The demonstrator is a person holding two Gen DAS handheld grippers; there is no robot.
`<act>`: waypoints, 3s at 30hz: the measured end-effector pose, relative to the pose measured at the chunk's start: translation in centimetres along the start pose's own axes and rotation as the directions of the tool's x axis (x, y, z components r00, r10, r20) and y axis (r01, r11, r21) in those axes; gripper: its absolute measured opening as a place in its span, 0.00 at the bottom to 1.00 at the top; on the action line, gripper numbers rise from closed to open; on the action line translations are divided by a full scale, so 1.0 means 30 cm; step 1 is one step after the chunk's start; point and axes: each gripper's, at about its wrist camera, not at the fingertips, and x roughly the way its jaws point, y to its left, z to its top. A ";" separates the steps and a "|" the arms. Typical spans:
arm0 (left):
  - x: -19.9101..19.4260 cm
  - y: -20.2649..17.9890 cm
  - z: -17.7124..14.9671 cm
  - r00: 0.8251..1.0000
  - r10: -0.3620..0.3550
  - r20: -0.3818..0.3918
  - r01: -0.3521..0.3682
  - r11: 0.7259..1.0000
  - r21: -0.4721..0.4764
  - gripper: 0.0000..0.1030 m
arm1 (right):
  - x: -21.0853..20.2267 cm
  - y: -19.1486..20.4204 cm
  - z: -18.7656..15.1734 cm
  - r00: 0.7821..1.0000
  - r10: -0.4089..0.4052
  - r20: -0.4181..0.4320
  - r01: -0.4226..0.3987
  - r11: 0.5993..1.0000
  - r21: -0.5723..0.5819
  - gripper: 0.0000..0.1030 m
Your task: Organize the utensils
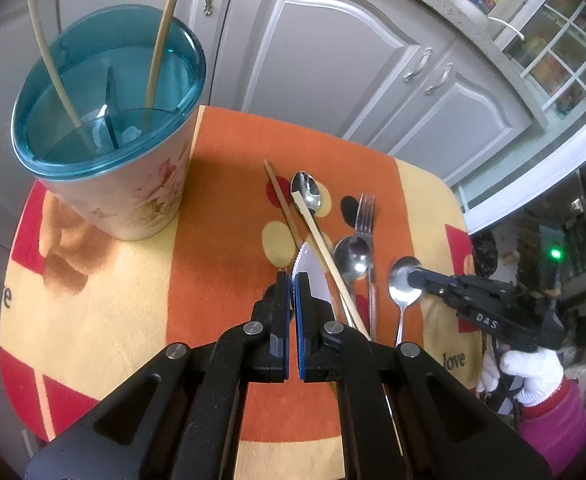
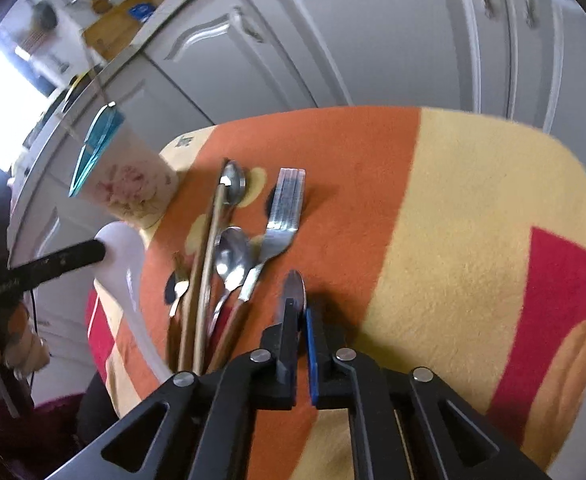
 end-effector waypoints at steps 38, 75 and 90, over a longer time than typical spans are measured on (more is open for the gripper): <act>-0.243 0.050 -0.003 0.995 -0.031 0.090 0.033 0.999 -0.023 0.01 | 0.020 -0.032 0.008 0.999 -0.035 0.012 0.035 0.999 -0.004 0.03; -0.286 0.039 0.008 0.994 -0.047 0.097 0.050 0.998 -0.031 0.01 | -0.172 0.099 0.001 0.999 -0.006 0.041 0.016 0.971 -0.238 0.01; -0.592 0.197 0.163 0.953 0.046 0.301 -0.021 0.996 -0.085 0.01 | -0.427 0.467 0.286 0.931 0.150 0.333 -0.034 0.943 -0.330 0.02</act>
